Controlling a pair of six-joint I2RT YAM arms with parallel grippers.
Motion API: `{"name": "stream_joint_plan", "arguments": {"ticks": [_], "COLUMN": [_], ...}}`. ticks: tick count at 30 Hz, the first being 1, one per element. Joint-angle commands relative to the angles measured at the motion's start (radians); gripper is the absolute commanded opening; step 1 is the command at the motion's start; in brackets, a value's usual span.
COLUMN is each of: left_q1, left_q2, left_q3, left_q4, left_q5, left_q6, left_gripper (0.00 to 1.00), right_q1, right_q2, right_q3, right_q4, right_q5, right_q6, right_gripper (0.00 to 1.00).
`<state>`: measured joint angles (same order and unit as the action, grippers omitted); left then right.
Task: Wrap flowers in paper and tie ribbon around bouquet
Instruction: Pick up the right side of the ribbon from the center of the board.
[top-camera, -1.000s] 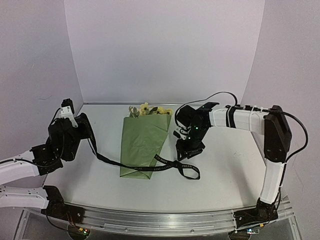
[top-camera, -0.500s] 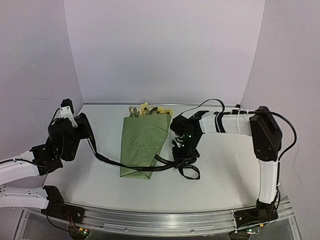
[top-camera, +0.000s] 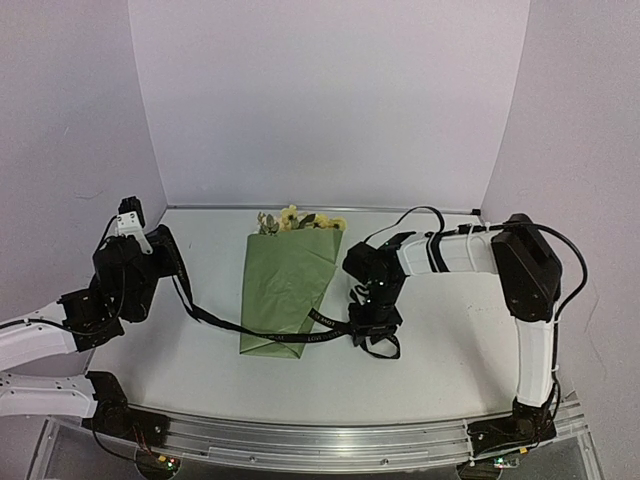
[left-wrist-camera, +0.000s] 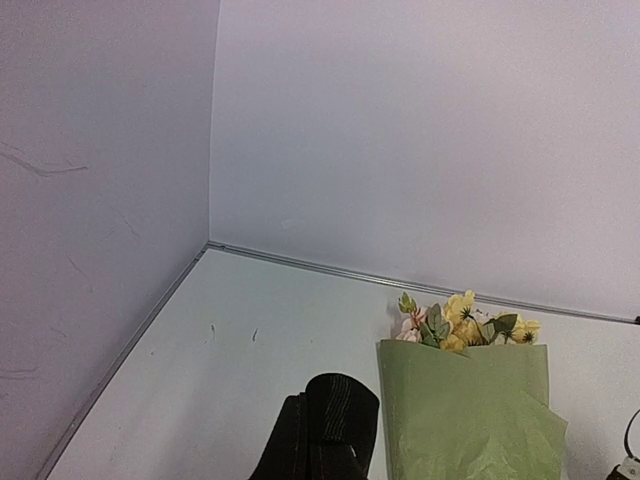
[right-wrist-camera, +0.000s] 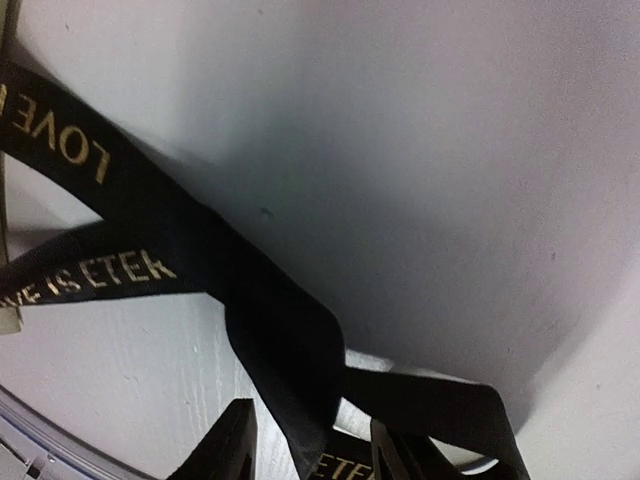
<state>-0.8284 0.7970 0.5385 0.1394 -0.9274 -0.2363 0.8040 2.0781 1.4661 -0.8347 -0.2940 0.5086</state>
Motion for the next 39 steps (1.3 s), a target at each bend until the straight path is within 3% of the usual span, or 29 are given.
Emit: {"name": "stream_joint_plan", "arguments": {"ticks": [1,10,16,22,24,26,30,35,39], "left_q1": [0.0,0.0,0.0,0.0,0.0,0.0,0.0,0.0,0.002], "left_q2": [-0.021,-0.032,-0.032,-0.03,-0.033,-0.037,-0.049,-0.081,-0.119], "left_q3": [0.007,0.009,0.014,0.018,0.018,0.019,0.025,0.047,0.063], "left_q4": [0.002,-0.003,-0.008,-0.009,-0.012,-0.015,-0.019,-0.033,-0.044], "left_q5": [-0.03,-0.035,-0.036,-0.039,-0.041,-0.043,-0.061,-0.15,-0.185], "left_q6": [-0.007,-0.005,-0.003,-0.003,-0.006,-0.006,0.008,0.058,0.1], "left_gripper": [0.0,0.0,0.0,0.0,0.0,0.0,0.0,0.0,0.0], "right_q1": [0.0,-0.061,-0.082,-0.083,-0.083,-0.083,-0.087,-0.179,-0.266], "right_q2": [-0.148,-0.259,-0.18,-0.098,-0.08,-0.068,-0.121,-0.305,-0.492], "right_q3": [-0.071,-0.135,-0.094,-0.051,-0.056,-0.064,-0.099,-0.151,-0.201], "right_q4": [-0.013,-0.048,-0.067,-0.093,-0.093,-0.093,-0.115,-0.27,-0.341], "right_q5": [0.033,0.116,0.128,0.105,0.097,0.099,0.195,0.435,0.538], "right_q6": [-0.043,-0.155,-0.261,-0.239,-0.215,-0.189,-0.137,-0.045,-0.009], "right_gripper": [0.48,0.52,0.53,0.51,0.48,0.39,0.01,0.0,0.0]}}
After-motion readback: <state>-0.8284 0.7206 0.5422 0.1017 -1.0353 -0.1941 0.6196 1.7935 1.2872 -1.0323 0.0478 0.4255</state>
